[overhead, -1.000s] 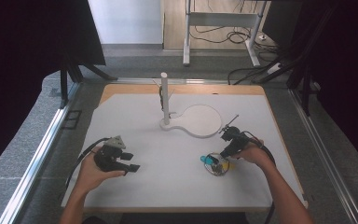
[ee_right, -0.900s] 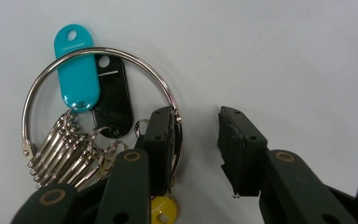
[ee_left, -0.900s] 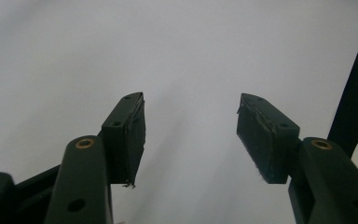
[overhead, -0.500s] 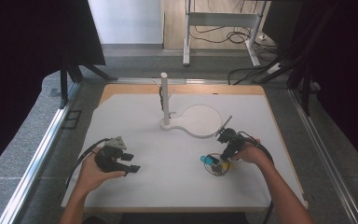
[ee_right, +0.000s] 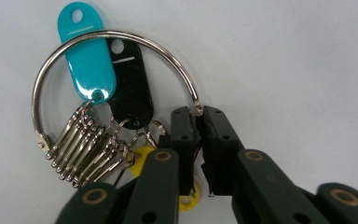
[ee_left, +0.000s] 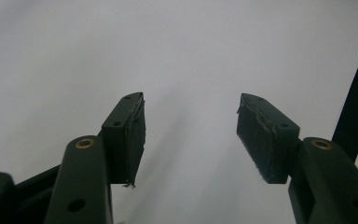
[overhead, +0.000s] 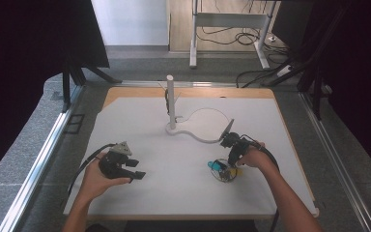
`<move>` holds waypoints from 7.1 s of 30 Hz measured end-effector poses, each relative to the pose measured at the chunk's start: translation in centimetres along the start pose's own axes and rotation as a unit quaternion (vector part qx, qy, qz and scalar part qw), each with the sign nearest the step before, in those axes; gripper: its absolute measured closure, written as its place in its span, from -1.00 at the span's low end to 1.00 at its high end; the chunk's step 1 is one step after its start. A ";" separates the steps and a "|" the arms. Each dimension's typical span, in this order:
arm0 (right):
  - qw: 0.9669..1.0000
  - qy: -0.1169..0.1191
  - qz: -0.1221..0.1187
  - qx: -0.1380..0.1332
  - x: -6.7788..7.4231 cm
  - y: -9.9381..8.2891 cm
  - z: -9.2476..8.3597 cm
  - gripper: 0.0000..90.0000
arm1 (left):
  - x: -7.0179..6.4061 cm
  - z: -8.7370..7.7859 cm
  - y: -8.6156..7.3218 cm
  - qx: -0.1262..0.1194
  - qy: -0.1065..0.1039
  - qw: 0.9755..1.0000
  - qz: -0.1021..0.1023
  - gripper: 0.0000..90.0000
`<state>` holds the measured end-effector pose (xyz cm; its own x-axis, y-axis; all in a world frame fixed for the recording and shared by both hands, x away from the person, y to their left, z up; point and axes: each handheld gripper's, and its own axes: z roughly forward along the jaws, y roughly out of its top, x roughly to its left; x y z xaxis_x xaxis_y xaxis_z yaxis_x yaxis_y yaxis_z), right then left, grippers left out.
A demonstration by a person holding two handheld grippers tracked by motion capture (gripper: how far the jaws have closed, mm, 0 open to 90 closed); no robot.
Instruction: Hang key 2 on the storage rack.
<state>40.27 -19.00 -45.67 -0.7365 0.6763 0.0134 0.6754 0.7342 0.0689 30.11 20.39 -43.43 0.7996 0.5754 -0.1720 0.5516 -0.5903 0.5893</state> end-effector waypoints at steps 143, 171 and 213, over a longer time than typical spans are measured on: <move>0.987 0.042 0.025 -0.155 -2.8 12.1 -18.2 0.95 | 0.3 -0.8 0.0 -0.016 -0.015 1.000 -0.006 -0.05; 0.988 0.032 0.028 -0.146 -2.6 15.1 -17.1 0.95 | 0.3 -0.9 0.1 -0.024 -0.027 0.999 -0.004 -0.06; 0.987 0.039 0.001 -0.157 0.1 19.2 -14.3 0.95 | 0.4 -1.1 0.0 -0.022 -0.028 0.999 0.000 -0.07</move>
<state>52.60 -5.69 -30.07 -0.7441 0.6619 0.0907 0.6414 0.6697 0.3743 30.20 21.22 -42.62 0.8121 0.5420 -0.2162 0.5422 -0.5638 0.6230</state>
